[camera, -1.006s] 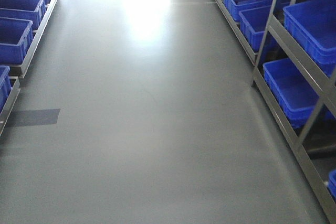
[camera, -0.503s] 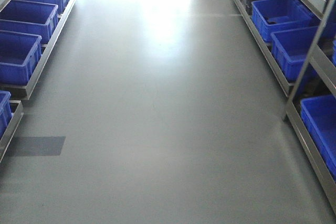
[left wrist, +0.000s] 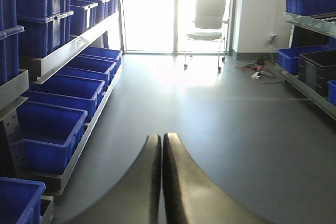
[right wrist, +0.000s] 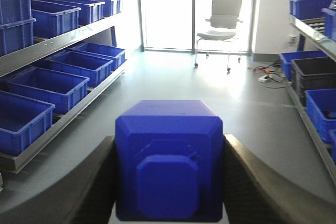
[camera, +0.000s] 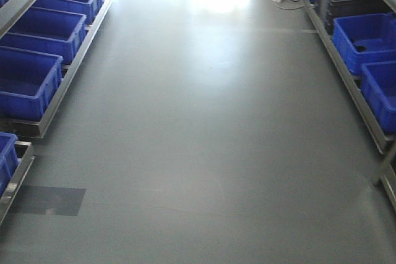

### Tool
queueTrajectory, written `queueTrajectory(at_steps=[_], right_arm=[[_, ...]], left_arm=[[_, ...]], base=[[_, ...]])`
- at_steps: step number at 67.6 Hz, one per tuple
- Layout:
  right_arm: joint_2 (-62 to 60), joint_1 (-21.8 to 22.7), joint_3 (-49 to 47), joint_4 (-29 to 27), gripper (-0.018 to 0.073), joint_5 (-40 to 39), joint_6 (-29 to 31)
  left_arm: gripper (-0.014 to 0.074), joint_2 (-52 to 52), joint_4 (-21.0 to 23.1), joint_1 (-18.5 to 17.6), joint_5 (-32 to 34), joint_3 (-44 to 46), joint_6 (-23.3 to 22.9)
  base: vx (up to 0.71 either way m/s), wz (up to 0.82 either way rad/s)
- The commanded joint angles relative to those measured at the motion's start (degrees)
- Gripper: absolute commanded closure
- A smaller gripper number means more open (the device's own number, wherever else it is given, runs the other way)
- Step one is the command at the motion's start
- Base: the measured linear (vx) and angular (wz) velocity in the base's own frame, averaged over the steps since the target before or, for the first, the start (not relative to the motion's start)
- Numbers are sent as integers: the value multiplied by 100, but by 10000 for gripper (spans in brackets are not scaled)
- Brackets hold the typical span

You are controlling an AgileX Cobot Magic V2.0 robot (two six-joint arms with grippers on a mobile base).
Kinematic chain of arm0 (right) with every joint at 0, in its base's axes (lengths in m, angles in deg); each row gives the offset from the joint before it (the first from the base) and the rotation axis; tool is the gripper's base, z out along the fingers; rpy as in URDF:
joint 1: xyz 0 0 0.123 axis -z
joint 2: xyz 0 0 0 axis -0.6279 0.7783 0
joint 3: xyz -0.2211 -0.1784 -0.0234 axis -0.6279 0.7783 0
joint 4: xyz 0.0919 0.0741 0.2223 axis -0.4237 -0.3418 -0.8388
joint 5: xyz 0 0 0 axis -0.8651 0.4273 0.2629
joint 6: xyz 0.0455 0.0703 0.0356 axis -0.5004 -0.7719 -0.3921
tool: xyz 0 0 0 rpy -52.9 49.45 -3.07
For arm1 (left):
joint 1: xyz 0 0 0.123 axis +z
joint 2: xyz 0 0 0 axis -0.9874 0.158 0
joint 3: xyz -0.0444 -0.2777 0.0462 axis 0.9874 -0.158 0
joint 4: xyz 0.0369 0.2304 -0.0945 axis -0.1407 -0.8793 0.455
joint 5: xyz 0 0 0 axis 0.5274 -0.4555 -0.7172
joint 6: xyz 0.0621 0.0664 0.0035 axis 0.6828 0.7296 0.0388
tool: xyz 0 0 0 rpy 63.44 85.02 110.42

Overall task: Pour parts from conveyor to right shelf
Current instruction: 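Drive down the aisle between shelves of blue bins, then turn and stop facing the empty blue bin on the shelf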

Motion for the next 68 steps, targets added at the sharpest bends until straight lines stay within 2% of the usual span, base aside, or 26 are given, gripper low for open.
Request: queueTrajectory(at_steps=[1,21,68], right_arm=[[65,15,-163,59,523,-446,36],[65,15,-163,59,523,-442,36],[65,15,-163,59,523,-445,36]], left_arm=[[603,-54,41,-24,393,-157,-4],[603,-54,41,-24,393,-157,-4],[603,-54,41,-24,393,-157,-4]], base=[[39,30],[36,55],[25,87]])
